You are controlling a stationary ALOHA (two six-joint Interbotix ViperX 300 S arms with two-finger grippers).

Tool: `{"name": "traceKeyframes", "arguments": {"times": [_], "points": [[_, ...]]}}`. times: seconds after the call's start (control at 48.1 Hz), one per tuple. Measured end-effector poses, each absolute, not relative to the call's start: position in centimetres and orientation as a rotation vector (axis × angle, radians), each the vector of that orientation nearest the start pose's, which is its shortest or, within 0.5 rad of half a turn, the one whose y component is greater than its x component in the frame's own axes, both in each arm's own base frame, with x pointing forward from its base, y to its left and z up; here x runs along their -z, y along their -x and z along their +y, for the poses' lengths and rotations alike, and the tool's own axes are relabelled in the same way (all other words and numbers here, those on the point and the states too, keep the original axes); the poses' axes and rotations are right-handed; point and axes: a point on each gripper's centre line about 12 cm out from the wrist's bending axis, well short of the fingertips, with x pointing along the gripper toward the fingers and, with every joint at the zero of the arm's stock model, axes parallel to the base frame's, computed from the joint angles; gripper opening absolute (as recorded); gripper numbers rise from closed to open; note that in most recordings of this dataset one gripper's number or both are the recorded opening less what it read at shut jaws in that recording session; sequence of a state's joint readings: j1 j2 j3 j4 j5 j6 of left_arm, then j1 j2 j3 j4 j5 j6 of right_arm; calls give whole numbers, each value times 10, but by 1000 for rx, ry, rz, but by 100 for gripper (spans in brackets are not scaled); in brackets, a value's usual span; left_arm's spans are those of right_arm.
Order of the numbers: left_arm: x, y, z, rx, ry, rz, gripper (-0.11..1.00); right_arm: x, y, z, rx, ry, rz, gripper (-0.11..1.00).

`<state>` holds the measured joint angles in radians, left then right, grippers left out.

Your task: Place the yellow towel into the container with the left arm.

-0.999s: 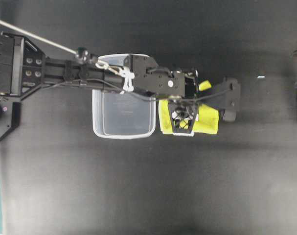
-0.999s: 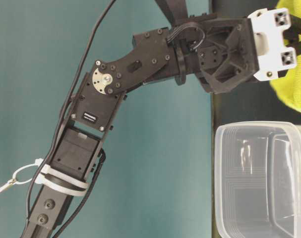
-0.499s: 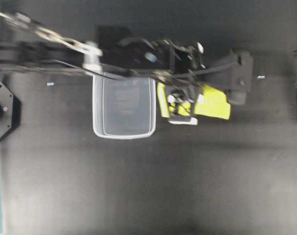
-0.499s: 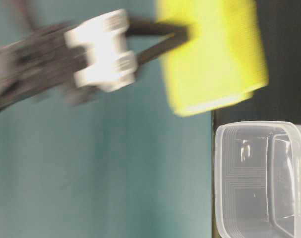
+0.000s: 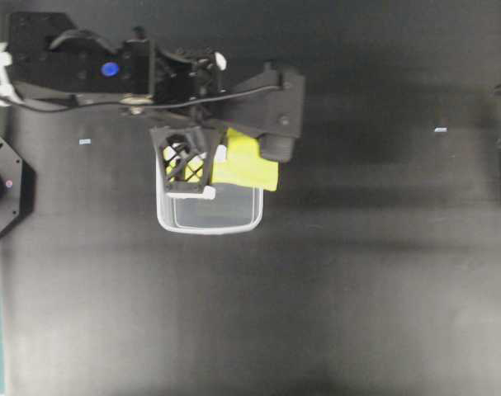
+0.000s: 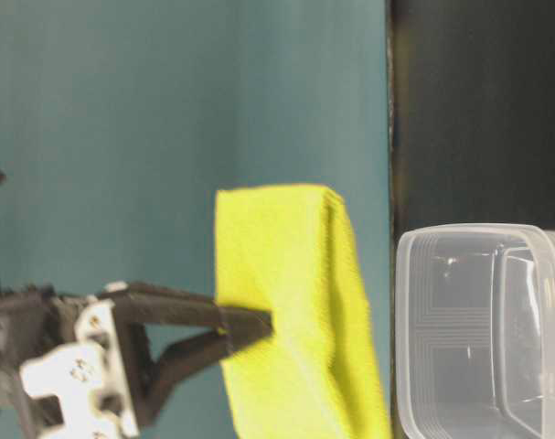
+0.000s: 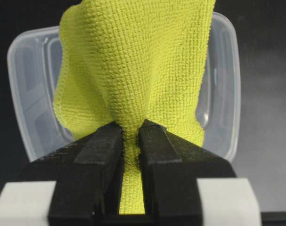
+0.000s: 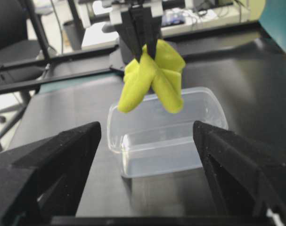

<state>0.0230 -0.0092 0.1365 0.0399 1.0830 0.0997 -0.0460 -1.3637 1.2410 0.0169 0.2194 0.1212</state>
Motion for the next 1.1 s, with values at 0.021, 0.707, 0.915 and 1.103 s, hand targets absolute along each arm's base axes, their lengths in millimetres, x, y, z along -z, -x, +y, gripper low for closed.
{"name": "traceKeyframes", "arguments": {"times": [0.021,0.707,0.915,1.103], "points": [[-276,-394,13,21,-111,1206,7,-272,-134,-6,49,-140,94,76],[-205,-385,19,11,-96,1224,8,-272,-134,-6,48,-143,86,74],[-202,-387,19,12,-100,1195,58,-274,-135,-6,48,-204,74,74],[-200,-387,21,-4,-80,1174,90,-274,-135,-5,47,-208,74,74]]}}
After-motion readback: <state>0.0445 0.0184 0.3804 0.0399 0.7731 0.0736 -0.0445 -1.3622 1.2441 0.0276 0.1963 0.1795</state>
